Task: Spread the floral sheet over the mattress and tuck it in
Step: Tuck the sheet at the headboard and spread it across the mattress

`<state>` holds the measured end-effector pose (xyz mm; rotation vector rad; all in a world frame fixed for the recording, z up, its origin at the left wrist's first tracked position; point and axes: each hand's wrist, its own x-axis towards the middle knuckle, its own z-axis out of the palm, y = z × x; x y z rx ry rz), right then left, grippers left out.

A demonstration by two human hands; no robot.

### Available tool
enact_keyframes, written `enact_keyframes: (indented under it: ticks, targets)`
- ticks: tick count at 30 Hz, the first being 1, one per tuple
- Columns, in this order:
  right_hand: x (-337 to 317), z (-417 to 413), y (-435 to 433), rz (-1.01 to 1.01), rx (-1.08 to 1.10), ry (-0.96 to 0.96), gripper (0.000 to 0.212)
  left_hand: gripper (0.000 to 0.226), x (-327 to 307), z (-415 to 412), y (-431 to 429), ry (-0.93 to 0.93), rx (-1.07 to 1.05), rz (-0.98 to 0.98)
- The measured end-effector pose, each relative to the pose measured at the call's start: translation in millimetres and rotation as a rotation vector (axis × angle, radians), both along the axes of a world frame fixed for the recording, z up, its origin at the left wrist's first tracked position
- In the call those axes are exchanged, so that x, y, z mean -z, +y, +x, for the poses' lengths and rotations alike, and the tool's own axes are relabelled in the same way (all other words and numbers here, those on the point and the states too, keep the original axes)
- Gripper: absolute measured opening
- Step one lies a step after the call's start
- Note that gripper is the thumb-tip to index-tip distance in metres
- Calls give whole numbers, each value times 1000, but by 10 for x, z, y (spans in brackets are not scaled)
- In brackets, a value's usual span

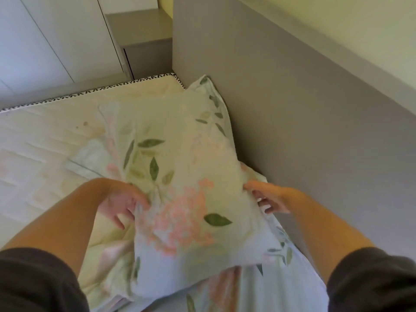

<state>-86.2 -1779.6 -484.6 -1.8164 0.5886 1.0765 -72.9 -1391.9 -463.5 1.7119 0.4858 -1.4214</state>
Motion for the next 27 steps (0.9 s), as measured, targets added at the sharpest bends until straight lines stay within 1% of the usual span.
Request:
enact_keyframes:
  ticks: [1, 2, 3, 4, 5, 6, 7, 8, 9, 10, 11, 12, 13, 15, 16, 18, 19, 20, 22, 24, 26, 27]
  targets:
    - [55, 2, 19, 26, 104, -54, 77, 60, 36, -27, -7, -10, -60, 18]
    - [76, 12, 84, 60, 204, -121, 74, 66, 108, -31, -25, -79, -206, 55]
    - [94, 35, 180, 84, 258, -173, 74, 68, 205, -4, -55, -186, -371, 81]
    - [122, 58, 292, 105, 271, -208, 77, 74, 288, 29, -119, -286, -509, 93]
    - [160, 72, 410, 110, 258, -239, 80, 85, 393, 54, -193, -368, -620, 96]
    - [203, 59, 512, 112, 236, -282, 82, 100, 554, 63, -235, -439, -697, 111]
    - [195, 70, 571, 106, 230, -328, 79, 103, 612, 83, -272, -499, -745, 124]
    - [191, 81, 585, 100, 228, -363, 71, 91, 630, 91, -297, -544, -778, 127]
    - [167, 99, 562, 106, 227, -377, 63, 70, 581, 82, -321, -568, -788, 133]
    - [139, 111, 519, 118, 211, -377, 62, 53, 501, 60, -324, -561, -787, 132]
    - [115, 126, 469, 126, 192, -362, 64, 44, 413, 45, -338, -553, -780, 123]
    - [77, 133, 428, 145, 194, -343, 66, 41, 353, 38, -317, -558, -783, 102]
    - [60, 135, 399, 168, 225, -327, 63, 37, 302, 21, -324, -559, -783, 61]
    - [21, 102, 387, 197, 325, -318, 48, 24, 201, -21, -385, -536, -765, -40]
    - [27, 86, 382, 185, 378, -321, 46, 23, 155, -50, -425, -523, -766, -103]
    - [55, 62, 356, 153, 381, -329, 50, 41, 121, -96, -461, -522, -760, -188]
    - [54, 51, 345, 172, 352, -319, 54, 46, 121, -111, -448, -526, -756, -187]
    - [58, 43, 339, 198, 330, -305, 55, 47, 122, -122, -431, -513, -756, -175]
    - [76, 11, 328, 224, 363, -296, 57, 38, 126, -174, -409, -451, -752, -149]
    - [65, -20, 330, 235, 396, -317, 70, 28, 113, -240, -438, -417, -745, -163]
    - [15, -53, 297, 237, 414, -300, 79, 24, 82, -276, -486, -430, -754, -194]
    - [-35, -85, 257, 237, 417, -287, 77, 24, 46, -297, -517, -449, -764, -207]
